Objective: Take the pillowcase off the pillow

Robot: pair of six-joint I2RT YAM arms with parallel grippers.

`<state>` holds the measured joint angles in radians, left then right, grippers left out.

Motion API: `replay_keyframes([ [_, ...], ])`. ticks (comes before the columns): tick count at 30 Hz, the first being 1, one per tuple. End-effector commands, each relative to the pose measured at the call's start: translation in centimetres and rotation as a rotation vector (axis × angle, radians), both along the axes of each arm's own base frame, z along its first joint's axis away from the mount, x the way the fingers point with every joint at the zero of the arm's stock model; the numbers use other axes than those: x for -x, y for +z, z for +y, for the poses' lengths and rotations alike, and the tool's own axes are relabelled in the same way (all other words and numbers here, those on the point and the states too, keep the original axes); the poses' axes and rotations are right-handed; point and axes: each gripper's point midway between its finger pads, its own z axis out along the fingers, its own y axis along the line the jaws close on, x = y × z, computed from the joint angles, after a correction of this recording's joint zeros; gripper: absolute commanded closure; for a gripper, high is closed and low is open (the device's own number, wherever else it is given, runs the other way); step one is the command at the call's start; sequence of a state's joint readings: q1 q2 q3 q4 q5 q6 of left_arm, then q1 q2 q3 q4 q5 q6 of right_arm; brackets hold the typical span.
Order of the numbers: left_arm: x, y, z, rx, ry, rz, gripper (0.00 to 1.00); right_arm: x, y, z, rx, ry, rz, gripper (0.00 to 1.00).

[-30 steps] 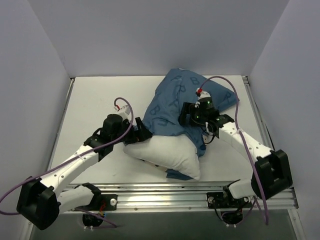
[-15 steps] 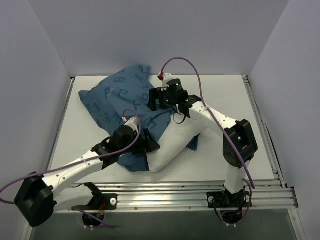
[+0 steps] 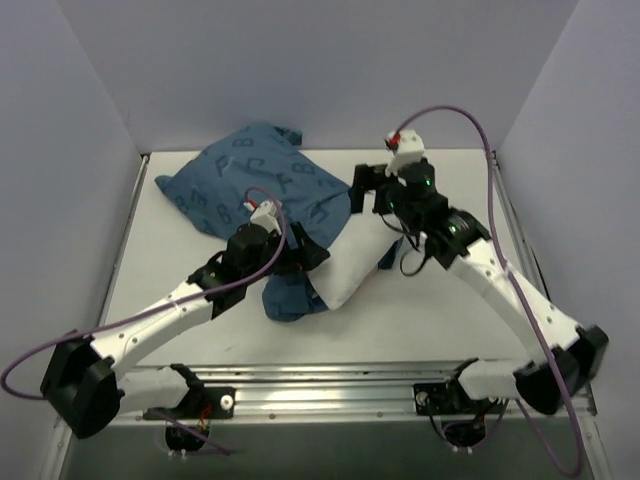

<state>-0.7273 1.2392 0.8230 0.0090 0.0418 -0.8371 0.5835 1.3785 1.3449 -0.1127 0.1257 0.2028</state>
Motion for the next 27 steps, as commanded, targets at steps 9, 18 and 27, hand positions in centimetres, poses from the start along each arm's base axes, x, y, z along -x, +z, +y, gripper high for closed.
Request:
replay_keyframes([
  [9, -0.1, 4.4, 8.0, 0.005, 0.281, -0.007, 0.05, 11.5, -7.8, 0.5, -0.137, 0.084, 0.239, 0.0],
  [18, -1.9, -2.0, 10.6, 0.078, 0.309, 0.089, 0.04, 14.7, -11.4, 3.8, -0.361, 0.128, 0.342, 0.0],
  [27, -2.4, -3.0, 8.6, 0.16, 0.209, 0.048, 0.04, 14.1, -12.9, 6.9, -0.402, 0.178, 0.34, 0.0],
])
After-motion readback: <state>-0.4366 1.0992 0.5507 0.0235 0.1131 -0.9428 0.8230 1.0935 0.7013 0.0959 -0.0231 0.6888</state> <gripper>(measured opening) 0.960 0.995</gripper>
